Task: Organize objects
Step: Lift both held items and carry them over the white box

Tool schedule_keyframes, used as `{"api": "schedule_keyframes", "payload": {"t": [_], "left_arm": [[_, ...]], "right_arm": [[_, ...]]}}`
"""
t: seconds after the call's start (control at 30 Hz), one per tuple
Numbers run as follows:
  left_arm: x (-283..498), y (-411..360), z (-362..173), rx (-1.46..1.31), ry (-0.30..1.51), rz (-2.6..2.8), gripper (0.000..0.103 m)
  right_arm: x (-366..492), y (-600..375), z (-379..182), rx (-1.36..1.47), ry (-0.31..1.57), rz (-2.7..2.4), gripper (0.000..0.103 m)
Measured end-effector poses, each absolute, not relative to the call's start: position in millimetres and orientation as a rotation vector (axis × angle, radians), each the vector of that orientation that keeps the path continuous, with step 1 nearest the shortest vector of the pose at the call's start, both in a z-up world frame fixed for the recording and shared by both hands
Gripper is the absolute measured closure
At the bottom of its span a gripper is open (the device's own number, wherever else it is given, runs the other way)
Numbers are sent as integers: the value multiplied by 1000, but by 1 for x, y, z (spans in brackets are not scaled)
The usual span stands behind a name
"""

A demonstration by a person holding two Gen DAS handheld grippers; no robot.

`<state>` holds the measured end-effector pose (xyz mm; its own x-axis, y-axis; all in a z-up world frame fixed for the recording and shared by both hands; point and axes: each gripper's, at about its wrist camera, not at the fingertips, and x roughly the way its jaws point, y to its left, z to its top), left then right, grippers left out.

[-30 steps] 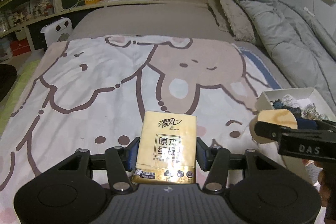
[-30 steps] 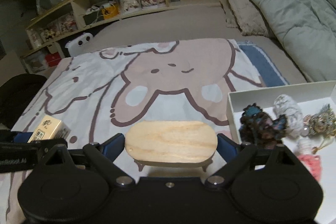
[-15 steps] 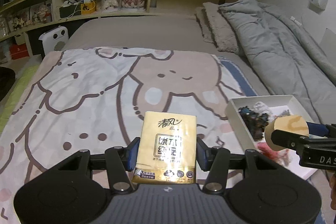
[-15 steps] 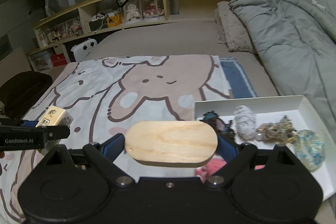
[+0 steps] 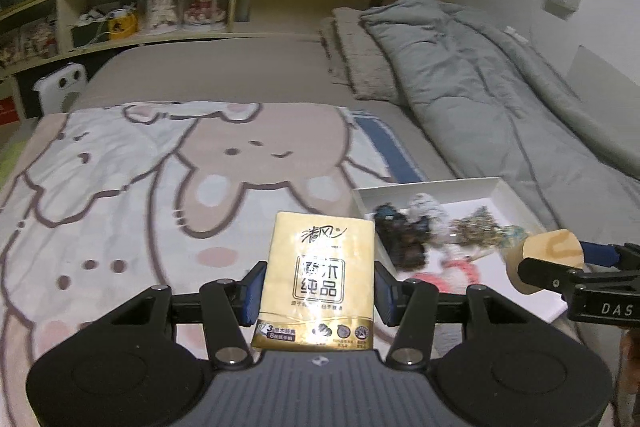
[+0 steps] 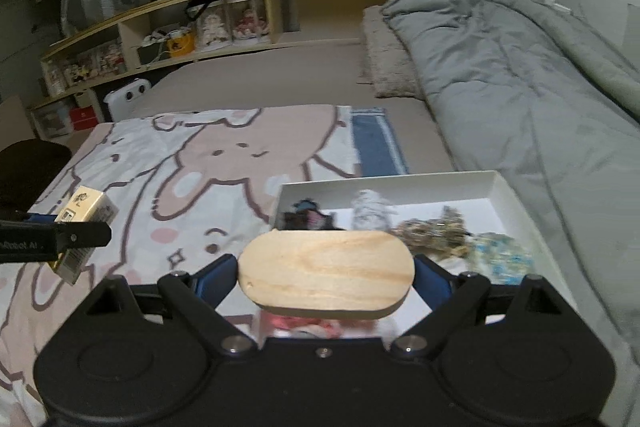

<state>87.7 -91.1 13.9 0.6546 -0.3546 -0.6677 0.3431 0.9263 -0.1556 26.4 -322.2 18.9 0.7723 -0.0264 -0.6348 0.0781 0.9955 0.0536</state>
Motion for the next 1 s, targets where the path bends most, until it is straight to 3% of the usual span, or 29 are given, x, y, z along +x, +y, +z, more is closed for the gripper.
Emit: {"api": "schedule_keyframes", "payload": {"t": [0.53, 1.0], "left_arm": [[80, -215, -8, 4, 807, -598, 49], [81, -312, -65, 55, 896, -749, 49]], "right_arm": [[1, -421, 6, 128, 701, -181, 9], [2, -480, -24, 145, 747, -190, 9]]}}
